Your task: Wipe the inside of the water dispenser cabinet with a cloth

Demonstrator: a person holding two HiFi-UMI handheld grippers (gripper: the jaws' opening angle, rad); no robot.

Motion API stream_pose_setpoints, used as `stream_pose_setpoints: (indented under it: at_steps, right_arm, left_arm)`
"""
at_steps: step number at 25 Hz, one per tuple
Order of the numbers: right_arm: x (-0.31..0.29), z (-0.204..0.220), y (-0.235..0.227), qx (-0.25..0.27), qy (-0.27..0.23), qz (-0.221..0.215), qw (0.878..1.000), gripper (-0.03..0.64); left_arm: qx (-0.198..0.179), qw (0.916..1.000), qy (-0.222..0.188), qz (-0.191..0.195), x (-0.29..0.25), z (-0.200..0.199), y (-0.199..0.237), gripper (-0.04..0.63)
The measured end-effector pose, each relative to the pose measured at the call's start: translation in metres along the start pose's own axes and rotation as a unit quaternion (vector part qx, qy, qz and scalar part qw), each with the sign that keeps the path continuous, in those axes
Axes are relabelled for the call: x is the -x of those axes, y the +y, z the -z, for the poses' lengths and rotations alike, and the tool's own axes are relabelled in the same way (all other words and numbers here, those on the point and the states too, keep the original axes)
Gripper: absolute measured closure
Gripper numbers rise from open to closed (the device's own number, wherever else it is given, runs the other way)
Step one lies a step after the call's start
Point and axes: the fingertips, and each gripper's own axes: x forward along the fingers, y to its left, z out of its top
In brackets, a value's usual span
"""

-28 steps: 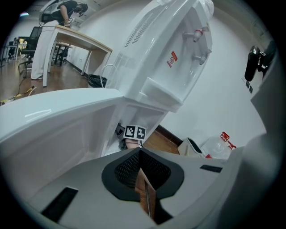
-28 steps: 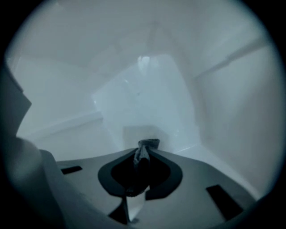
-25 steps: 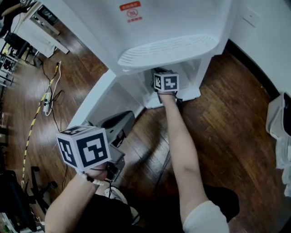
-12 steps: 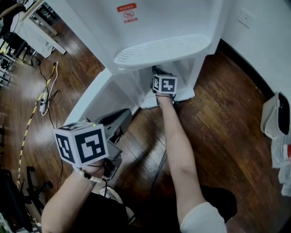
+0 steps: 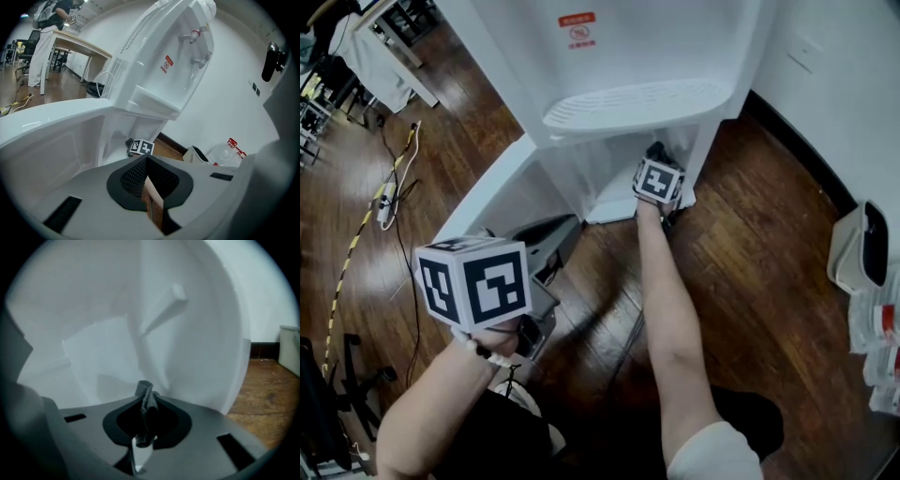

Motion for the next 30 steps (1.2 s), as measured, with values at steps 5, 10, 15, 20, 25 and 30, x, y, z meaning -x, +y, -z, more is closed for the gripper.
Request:
stream_pose_setpoints:
  at_steps: [5, 10, 15, 20, 25, 30]
  right_arm:
    - [0.007, 0.01, -0.008, -0.005, -0.002, -0.003, 1.0, 0.574]
    - [0.017, 0.022, 0.031, -0.005, 0.006, -0.1, 0.995, 0.574]
    - [0.029, 0.034, 0.086, 0.023, 0.017, -0.193, 0.981, 0.574]
    - [0.039, 0.054, 0.131, 0.061, 0.054, -0.255, 0.963, 0.574]
    - [0.051, 0.066, 0.155, 0.098, 0.067, -0.29, 0.95, 0.575]
    - [0.047, 0.056, 0.124, 0.086, 0.065, -0.243, 0.964, 0.575]
  left_arm:
    - [0.0, 1.0, -0.006, 0.004, 0.007, -0.002, -0.004, 0.607]
    - [0.0, 0.9999, -0.014, 0.001, 0.013, -0.005, -0.001, 0.607]
    - [-0.002, 0.9999, -0.016, 0.003, 0.016, -0.005, -0.004, 0.607]
    - [-0.004, 0.9998, -0.017, 0.001, 0.019, -0.005, -0.005, 0.607]
    - [-0.005, 0.9998, -0.02, -0.001, 0.019, -0.006, -0.006, 0.607]
    - [-0.005, 0.9998, -0.02, 0.0, 0.018, -0.005, -0.007, 0.607]
